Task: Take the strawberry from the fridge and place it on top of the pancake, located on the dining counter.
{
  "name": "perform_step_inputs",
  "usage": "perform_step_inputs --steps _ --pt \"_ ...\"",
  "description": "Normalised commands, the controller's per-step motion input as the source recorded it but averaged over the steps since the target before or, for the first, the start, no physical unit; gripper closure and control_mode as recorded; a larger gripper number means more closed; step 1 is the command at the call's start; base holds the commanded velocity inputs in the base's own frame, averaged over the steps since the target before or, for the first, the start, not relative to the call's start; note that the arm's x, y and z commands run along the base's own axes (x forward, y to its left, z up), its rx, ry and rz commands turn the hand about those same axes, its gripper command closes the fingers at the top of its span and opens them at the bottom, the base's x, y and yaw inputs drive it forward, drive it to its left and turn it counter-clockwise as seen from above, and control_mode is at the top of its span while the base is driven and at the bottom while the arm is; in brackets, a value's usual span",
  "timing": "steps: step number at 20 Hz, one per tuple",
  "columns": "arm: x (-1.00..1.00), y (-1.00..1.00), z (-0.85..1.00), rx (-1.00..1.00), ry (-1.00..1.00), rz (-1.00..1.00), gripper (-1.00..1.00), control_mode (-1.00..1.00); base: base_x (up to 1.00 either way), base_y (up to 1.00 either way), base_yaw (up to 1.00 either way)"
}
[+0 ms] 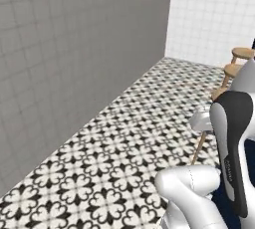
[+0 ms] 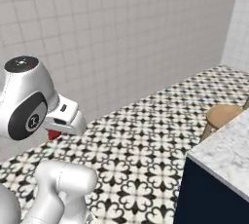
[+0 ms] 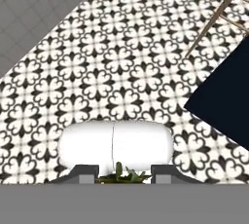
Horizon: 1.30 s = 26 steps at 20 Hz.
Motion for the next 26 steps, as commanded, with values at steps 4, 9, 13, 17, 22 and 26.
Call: perform_step_inputs --steps 4,9,13,17,22,26 --pt "0.0 0.0 0.0 0.0 0.0 0.0 1.0 1.0 0.67 0.66 -0.52" --pt "0.0 0.0 0.0 0.0 0.0 0.0 1.0 1.0 0.65 0.59 -0.52" --pt "0.0 0.0 0.0 0.0 0.0 0.0 1.0 1.0 0.68 0.58 -0.56" --pt "0.0 0.0 0.0 0.0 0.0 0.0 1.0 1.0 0.79 0.57 -0.55" --pt "0.0 0.0 0.0 0.0 0.0 0.0 1.0 1.0 0.9 0.57 -0.51" --pt "0.0 0.0 0.0 0.0 0.0 0.0 1.0 1.0 1.0 0.6 -0.5"
